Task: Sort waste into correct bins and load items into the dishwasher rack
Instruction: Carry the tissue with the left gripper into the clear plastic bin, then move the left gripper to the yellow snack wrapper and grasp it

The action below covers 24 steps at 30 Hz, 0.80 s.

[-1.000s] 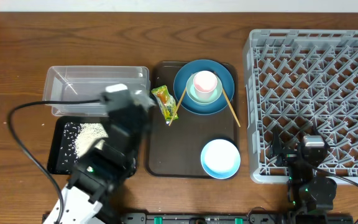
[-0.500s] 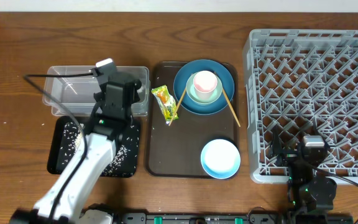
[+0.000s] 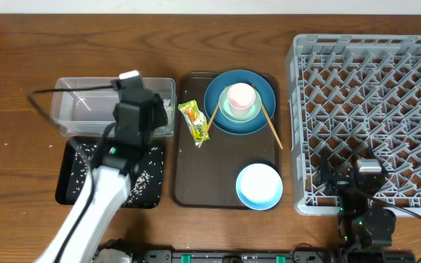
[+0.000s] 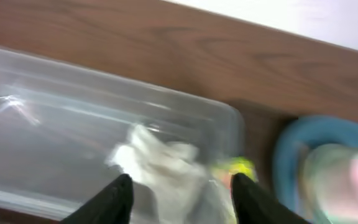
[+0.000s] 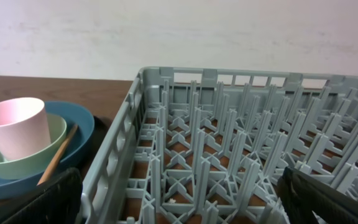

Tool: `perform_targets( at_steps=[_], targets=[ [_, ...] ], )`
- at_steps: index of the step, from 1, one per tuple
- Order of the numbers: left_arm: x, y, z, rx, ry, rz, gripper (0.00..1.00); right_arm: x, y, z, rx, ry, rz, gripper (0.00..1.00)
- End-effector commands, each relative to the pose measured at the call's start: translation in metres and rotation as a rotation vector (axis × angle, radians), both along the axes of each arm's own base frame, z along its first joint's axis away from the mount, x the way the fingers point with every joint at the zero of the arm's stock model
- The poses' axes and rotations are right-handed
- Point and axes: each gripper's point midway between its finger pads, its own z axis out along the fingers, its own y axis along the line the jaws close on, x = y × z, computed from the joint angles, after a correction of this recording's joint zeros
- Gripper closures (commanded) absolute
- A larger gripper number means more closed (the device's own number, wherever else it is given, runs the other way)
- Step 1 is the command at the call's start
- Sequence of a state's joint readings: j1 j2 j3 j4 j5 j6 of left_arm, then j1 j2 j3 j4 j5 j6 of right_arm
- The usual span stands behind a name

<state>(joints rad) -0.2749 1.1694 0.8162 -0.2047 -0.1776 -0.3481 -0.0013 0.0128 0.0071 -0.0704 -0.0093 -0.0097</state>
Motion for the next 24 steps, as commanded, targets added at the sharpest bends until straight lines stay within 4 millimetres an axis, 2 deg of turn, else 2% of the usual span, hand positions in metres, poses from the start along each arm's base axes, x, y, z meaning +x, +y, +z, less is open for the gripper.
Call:
perform_targets(
  at_steps=[1,5,7,9,12,14,16,19,24],
  targets=[
    [-0.029,-0.036,0.016,-0.139,0.027,-0.142,0.51,0.0,0.004,-0.001,0.013,0.004,0.013,0.01],
    [-0.07,-0.043,-0.008,-0.147,0.196,-0.152,0.53,0.0,0.004,-0.001,0.013,0.004,0.013,0.01],
    [-0.083,-0.046,-0.022,-0.123,0.266,-0.168,0.53,0.0,0.004,-0.001,0.013,0.004,0.013,0.01],
    [-0.087,-0.051,-0.033,-0.107,0.306,-0.186,0.53,0.0,0.004,-0.001,0.013,0.004,0.013,0.01],
    [-0.083,-0.059,-0.044,-0.095,0.334,-0.202,0.54,0.0,0.004,-0.001,0.013,0.004,0.013,0.01],
    [-0.077,-0.064,-0.053,-0.088,0.35,-0.207,0.62,0.0,0.004,-0.001,0.013,0.004,0.013,0.01],
    [-0.072,-0.068,-0.063,-0.082,0.368,-0.207,0.75,0.0,0.004,-0.001,0.013,0.004,0.013,0.01],
    [-0.061,-0.073,-0.08,-0.074,0.391,-0.204,0.86,0.0,0.004,-0.001,0.013,0.004,0.013,0.01],
    [-0.048,-0.084,-0.105,-0.063,0.417,-0.213,0.87,0.0,0.004,-0.001,0.013,0.004,0.013,0.01]
  ],
)
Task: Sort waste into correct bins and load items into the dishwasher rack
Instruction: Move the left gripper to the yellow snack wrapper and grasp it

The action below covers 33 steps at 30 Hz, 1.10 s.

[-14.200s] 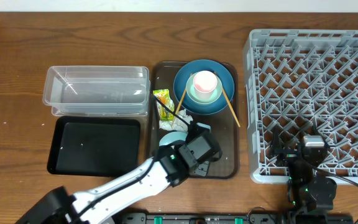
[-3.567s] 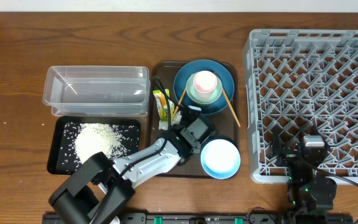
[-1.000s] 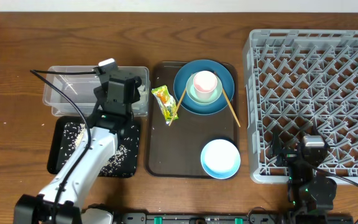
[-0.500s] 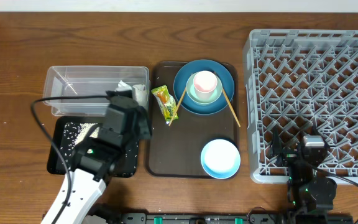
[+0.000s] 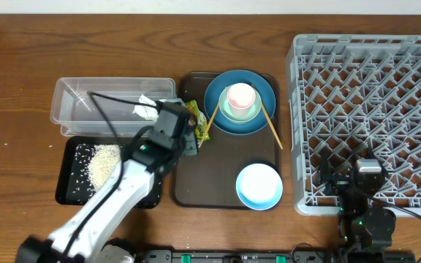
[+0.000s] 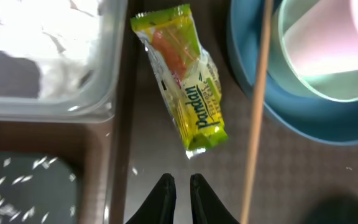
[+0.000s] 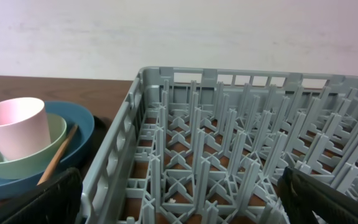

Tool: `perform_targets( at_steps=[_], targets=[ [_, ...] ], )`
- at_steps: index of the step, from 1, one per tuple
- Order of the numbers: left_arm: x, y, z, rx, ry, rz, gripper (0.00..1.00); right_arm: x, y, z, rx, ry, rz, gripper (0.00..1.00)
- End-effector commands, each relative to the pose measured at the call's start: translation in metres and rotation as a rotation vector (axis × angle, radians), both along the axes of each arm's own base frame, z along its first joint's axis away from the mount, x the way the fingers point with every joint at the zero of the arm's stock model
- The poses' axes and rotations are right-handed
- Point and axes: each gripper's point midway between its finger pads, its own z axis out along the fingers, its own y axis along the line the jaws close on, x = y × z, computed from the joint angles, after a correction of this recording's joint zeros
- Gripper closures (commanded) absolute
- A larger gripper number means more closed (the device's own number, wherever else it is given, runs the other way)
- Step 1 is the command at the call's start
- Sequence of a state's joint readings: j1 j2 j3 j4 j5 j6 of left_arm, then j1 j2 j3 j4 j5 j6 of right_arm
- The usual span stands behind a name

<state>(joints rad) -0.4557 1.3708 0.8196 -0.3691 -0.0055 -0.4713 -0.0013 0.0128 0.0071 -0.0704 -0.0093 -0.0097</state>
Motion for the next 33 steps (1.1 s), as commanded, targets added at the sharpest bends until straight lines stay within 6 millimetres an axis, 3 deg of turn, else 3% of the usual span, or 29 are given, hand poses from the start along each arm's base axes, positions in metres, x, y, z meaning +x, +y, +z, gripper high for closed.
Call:
perform_targets(
  at_steps=[1,5,11,16,21,22,33],
  targets=[
    [0.001,-0.006,-0.014,0.015,0.027,-0.016,0.87,0.0,0.004,-0.001,0.013,0.004,0.013,0.01],
    [-0.004,-0.028,-0.023,-0.036,0.059,-0.081,0.87,0.0,0.004,-0.001,0.013,0.004,0.013,0.01],
    [-0.018,-0.062,-0.016,-0.115,0.062,-0.191,0.87,0.0,0.004,-0.001,0.013,0.004,0.013,0.01],
    [-0.028,-0.077,-0.015,-0.104,0.055,-0.268,0.86,0.0,0.004,-0.001,0.013,0.004,0.013,0.01],
    [-0.017,-0.062,-0.014,-0.037,0.012,-0.219,0.83,0.0,0.004,-0.001,0.013,0.004,0.013,0.01],
    [-0.014,-0.059,-0.013,-0.024,0.001,-0.207,0.77,0.0,0.004,-0.001,0.013,0.004,0.013,0.01],
    [0.008,-0.025,-0.007,0.117,-0.094,-0.042,0.54,0.0,0.004,-0.001,0.013,0.004,0.013,0.01]
  ],
)
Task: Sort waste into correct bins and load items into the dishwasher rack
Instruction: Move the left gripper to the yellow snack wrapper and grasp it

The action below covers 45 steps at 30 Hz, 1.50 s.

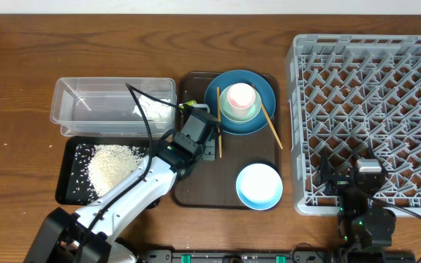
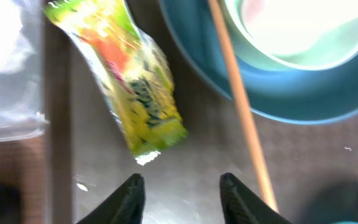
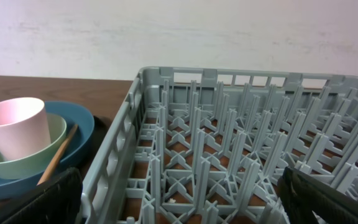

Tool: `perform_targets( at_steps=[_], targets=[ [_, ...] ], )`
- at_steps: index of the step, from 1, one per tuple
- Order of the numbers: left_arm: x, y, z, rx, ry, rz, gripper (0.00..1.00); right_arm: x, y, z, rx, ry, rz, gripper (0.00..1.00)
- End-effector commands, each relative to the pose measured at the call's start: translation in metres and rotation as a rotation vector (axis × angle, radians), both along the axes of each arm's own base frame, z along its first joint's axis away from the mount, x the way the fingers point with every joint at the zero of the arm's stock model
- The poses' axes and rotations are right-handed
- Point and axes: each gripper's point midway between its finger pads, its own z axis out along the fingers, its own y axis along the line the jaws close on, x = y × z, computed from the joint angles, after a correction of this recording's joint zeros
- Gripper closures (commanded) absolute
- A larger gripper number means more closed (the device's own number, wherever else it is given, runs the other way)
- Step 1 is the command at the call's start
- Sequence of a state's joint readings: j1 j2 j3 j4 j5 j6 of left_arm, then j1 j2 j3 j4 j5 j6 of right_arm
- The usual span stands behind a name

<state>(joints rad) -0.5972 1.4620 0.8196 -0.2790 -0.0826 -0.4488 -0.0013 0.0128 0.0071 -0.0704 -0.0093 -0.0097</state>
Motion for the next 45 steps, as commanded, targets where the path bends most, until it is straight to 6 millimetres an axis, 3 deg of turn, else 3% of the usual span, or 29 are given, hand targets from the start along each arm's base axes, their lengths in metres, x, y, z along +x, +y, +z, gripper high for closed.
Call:
perform_targets(
  at_steps=[1,9,14,19,33,38,42,45],
  targets=[
    [0.012,0.017,0.01,0.046,-0.067,0.094,0.54,0.0,0.004,-0.001,0.013,0.004,0.013,0.01],
    [0.021,0.024,0.003,0.05,-0.083,0.195,0.54,0.0,0.004,-0.001,0.013,0.004,0.013,0.01],
    [0.028,0.019,-0.015,0.06,-0.072,0.194,0.55,0.0,0.004,-0.001,0.013,0.004,0.013,0.01],
    [0.034,0.029,-0.031,0.127,-0.08,0.231,0.55,0.0,0.004,-0.001,0.013,0.004,0.013,0.01],
    [0.035,0.03,-0.06,0.159,-0.045,0.252,0.55,0.0,0.004,-0.001,0.013,0.004,0.013,0.01],
    [0.035,0.03,-0.062,0.159,-0.039,0.249,0.78,0.0,0.004,-0.001,0.013,0.004,0.013,0.01],
    [0.032,0.025,-0.063,0.14,-0.023,0.234,0.81,0.0,0.004,-0.001,0.013,0.004,0.013,0.01],
    [0.03,0.024,-0.064,0.134,-0.013,0.227,0.94,0.0,0.004,-0.001,0.013,0.004,0.013,0.01]
  ],
)
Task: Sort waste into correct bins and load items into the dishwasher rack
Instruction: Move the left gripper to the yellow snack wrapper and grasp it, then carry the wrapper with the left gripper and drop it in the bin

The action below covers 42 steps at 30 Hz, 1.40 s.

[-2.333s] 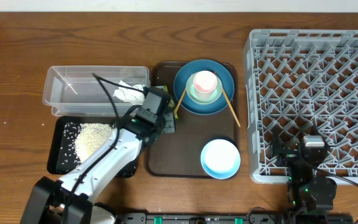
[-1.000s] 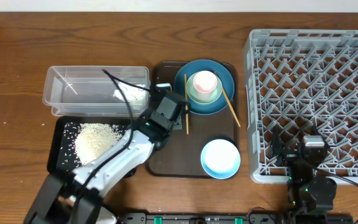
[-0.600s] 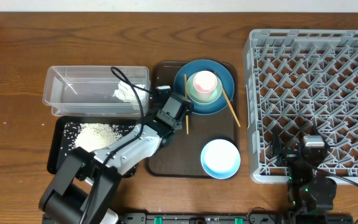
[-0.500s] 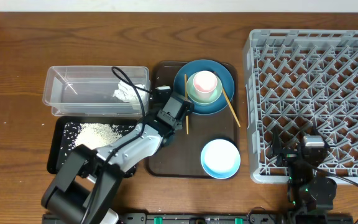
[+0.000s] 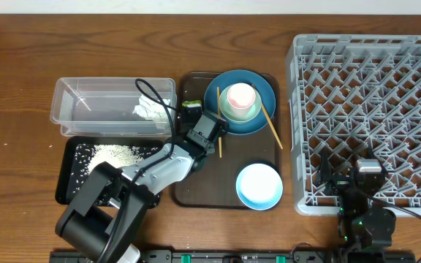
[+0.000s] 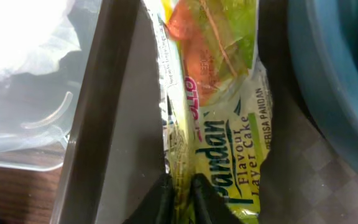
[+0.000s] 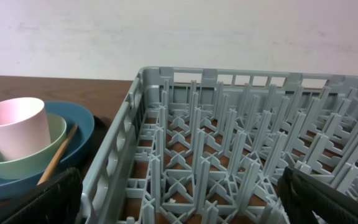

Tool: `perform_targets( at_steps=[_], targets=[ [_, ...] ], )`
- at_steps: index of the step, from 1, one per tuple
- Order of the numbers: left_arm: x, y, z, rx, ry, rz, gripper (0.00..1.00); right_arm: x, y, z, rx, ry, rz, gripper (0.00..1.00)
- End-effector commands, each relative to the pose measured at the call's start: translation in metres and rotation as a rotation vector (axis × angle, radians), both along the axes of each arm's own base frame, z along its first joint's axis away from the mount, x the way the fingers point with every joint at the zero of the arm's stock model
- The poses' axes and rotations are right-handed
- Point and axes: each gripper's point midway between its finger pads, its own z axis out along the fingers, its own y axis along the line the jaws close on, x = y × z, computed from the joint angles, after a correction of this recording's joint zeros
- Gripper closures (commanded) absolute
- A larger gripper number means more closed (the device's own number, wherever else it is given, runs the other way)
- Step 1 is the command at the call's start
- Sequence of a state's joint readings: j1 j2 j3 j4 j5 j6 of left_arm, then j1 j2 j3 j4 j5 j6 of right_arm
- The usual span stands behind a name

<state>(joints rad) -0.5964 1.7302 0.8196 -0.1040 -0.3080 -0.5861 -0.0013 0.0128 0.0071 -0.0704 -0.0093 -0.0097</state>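
Note:
The green pandan cake wrapper [image 6: 219,118] lies on the brown tray [image 5: 196,191], between the clear bin [image 5: 97,109] and the blue plate [image 5: 258,117]. My left gripper [image 6: 179,185] is down on the tray and shut on the wrapper's left edge near its lower end. In the overhead view the left gripper [image 5: 196,132] covers most of the wrapper. The plate holds a green bowl with a pink cup [image 5: 240,96] in it. Chopsticks [image 5: 271,126] lean on the plate. My right gripper [image 7: 180,200] rests open at the near edge of the grey rack [image 5: 371,109].
Crumpled white paper [image 5: 148,108] sits in the clear bin. A black tray with rice [image 5: 108,157] lies in front of the bin. A light blue bowl [image 5: 259,185] stands at the tray's front right. A second chopstick [image 5: 218,139] lies beside my left gripper.
My left gripper was open just above the wrapper's lower end. Now it is lower and shut on the wrapper's edge. The right arm has not moved.
My left gripper was open over the clear bin, with white paper lying in the bin. Then it was shut above the tray near the wrapper. Then it stood open closer over the wrapper, and now it pinches the wrapper on the tray.

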Motion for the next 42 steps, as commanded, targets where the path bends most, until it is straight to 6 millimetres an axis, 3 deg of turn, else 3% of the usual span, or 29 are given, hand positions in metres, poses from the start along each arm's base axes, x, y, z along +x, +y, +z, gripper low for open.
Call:
perform_targets(
  at_steps=[1,8,17,25,32,38,42],
  targets=[
    [-0.001,0.0,-0.002,-0.005,0.013,0.0,0.94,0.0,0.004,-0.001,0.013,0.004,0.013,0.01],
    [-0.008,0.004,0.012,-0.001,0.02,-0.001,0.94,0.0,0.004,-0.001,0.013,0.004,0.013,0.01],
    [-0.016,-0.007,0.078,-0.141,-0.068,-0.047,0.94,0.0,0.004,-0.001,0.013,0.004,0.013,0.01],
    [-0.016,-0.001,0.135,-0.217,-0.215,-0.038,0.94,0.0,0.004,-0.001,0.013,0.004,0.013,0.01],
    [0.008,0.041,0.152,-0.188,-0.313,0.103,0.94,0.0,0.004,-0.001,0.013,0.004,0.013,0.01],
    [0.028,0.099,0.152,-0.175,-0.342,0.27,0.93,0.0,0.004,-0.001,0.013,0.004,0.013,0.01],
    [0.039,0.121,0.145,-0.234,-0.322,0.313,0.92,0.0,0.004,-0.001,0.013,0.004,0.013,0.01]
  ],
)
